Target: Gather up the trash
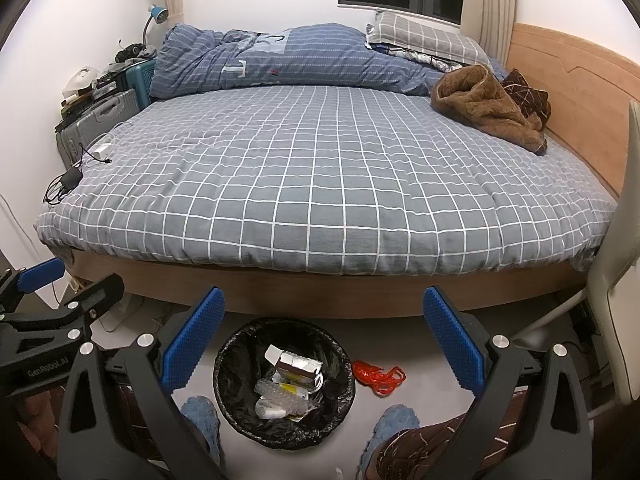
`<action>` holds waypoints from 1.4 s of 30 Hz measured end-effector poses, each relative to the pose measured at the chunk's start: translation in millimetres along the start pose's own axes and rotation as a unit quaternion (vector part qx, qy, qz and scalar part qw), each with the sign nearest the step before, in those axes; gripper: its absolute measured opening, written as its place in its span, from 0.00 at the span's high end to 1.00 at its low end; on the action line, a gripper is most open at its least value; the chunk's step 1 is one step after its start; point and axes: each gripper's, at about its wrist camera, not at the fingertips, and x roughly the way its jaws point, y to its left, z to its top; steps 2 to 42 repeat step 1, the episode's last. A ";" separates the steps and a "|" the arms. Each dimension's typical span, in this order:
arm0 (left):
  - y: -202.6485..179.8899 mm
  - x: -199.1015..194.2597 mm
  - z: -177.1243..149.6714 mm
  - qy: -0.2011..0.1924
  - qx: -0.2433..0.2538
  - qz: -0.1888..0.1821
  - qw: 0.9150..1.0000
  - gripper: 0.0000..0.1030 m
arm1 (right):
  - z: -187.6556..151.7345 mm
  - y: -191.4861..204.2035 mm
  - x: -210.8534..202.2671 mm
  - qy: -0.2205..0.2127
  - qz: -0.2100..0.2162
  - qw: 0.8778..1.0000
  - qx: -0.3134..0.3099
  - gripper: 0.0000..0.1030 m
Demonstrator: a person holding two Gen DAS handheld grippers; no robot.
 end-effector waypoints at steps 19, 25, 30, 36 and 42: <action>0.1 0.4 -0.2 0.001 0.001 0.002 1.000 0.06 | 0.0 -0.3 0.0 0.000 0.000 1.000 0.000 0.07; 0.1 0.4 -0.2 0.001 0.001 0.002 1.000 0.06 | 0.0 -0.3 0.0 0.000 0.000 1.000 0.000 0.07; 0.1 0.4 -0.2 0.001 0.001 0.002 1.000 0.06 | 0.0 -0.3 0.0 0.000 0.000 1.000 0.000 0.07; 0.1 0.4 -0.2 0.001 0.001 0.002 1.000 0.06 | 0.0 -0.3 0.0 0.000 0.000 1.000 0.000 0.07; 0.1 0.4 -0.2 0.001 0.001 0.002 1.000 0.06 | 0.0 -0.3 0.0 0.000 0.000 1.000 0.000 0.07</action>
